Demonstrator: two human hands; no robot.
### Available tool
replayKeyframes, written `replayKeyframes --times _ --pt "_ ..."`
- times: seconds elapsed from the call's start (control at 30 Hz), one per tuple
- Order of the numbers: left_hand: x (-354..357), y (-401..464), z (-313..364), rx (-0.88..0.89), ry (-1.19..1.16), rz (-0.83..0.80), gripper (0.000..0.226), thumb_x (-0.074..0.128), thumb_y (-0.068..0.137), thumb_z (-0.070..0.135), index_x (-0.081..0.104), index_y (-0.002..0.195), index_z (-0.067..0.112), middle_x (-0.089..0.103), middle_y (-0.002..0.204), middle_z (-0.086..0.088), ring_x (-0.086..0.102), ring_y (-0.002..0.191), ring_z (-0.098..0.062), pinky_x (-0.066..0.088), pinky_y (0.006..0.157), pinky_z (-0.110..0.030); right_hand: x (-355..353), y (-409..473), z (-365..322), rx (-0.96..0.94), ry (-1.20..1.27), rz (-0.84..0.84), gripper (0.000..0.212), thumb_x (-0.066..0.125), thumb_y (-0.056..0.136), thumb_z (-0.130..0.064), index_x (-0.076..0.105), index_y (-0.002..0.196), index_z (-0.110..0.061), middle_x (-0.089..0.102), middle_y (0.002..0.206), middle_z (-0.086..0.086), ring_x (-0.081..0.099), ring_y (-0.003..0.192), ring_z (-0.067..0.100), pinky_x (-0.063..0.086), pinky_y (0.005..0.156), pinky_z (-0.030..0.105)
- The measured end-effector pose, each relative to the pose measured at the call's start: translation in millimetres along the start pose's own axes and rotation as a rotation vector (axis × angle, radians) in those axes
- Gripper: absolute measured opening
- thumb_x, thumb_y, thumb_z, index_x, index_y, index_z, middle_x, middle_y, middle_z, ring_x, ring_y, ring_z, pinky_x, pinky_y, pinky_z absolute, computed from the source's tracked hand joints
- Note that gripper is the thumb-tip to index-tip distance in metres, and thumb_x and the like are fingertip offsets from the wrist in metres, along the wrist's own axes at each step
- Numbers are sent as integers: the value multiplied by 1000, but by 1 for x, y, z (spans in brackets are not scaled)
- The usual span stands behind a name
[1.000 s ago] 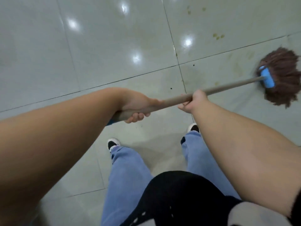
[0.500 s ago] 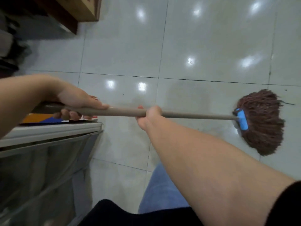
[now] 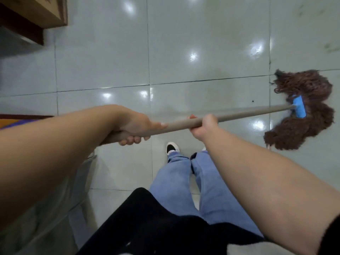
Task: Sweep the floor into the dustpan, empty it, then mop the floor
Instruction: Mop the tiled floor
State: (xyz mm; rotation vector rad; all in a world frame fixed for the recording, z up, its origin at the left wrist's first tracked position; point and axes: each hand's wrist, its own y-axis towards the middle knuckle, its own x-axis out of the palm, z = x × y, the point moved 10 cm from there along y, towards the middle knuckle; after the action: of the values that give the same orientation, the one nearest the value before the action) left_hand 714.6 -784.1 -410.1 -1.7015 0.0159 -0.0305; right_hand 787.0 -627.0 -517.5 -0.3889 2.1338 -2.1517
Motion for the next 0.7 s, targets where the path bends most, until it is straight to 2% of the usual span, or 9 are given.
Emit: replayKeyframes --times 0.13,0.27,0.3,0.37,0.43,0.53,0.6,0.7 --pt "45 20 120 109 -66 -50 62 30 87 69 45 79 10 37 31 4 31 24 -11 32 37 -10 -72 13 -105 -167 -29 122 20 25 103 -27 35 106 -11 45 68 11 45 54 16 47 54 31" --pt "101 18 226 221 -140 -140 59 28 90 66 39 72 10 34 27 3 29 20 -9 31 34 -9 -146 12 -193 -304 -33 269 25 28 102 -28 44 101 -9 53 58 10 52 38 15 53 48 27" --pt "112 15 243 238 -173 -159 59 29 90 65 39 71 11 33 26 3 29 19 -8 32 34 -8 -161 11 -206 -318 -19 294 25 28 101 -25 45 104 -7 56 60 11 54 40 16 53 46 26" --pt "126 8 261 258 -209 -193 58 30 91 64 37 71 11 33 24 2 28 17 -7 31 33 -7 -179 12 -221 -341 37 314 27 26 100 -17 45 98 2 55 78 14 56 56 20 54 39 26" --pt "127 7 257 267 -208 -188 57 31 90 64 37 71 11 33 24 3 28 16 -7 31 34 -6 -182 13 -220 -370 106 308 25 28 100 -14 41 85 1 51 78 13 56 53 21 50 34 22" --pt "102 13 215 266 -174 -152 57 34 88 66 38 69 12 33 27 4 27 19 -6 29 36 -5 -150 14 -186 -354 219 245 18 35 99 -19 40 84 -10 47 70 9 47 36 13 41 34 12" --pt "71 18 168 237 -163 -130 58 35 86 69 39 67 14 34 30 5 28 21 -6 27 36 -4 -113 19 -150 -329 230 190 24 35 100 -22 37 79 -11 43 65 6 42 30 11 39 35 11" --pt "15 18 77 164 -115 -99 58 35 84 71 39 69 15 33 34 6 28 23 -7 26 35 -6 -37 20 -77 -280 225 106 27 33 102 -27 37 81 -9 42 64 6 42 32 12 41 34 11"
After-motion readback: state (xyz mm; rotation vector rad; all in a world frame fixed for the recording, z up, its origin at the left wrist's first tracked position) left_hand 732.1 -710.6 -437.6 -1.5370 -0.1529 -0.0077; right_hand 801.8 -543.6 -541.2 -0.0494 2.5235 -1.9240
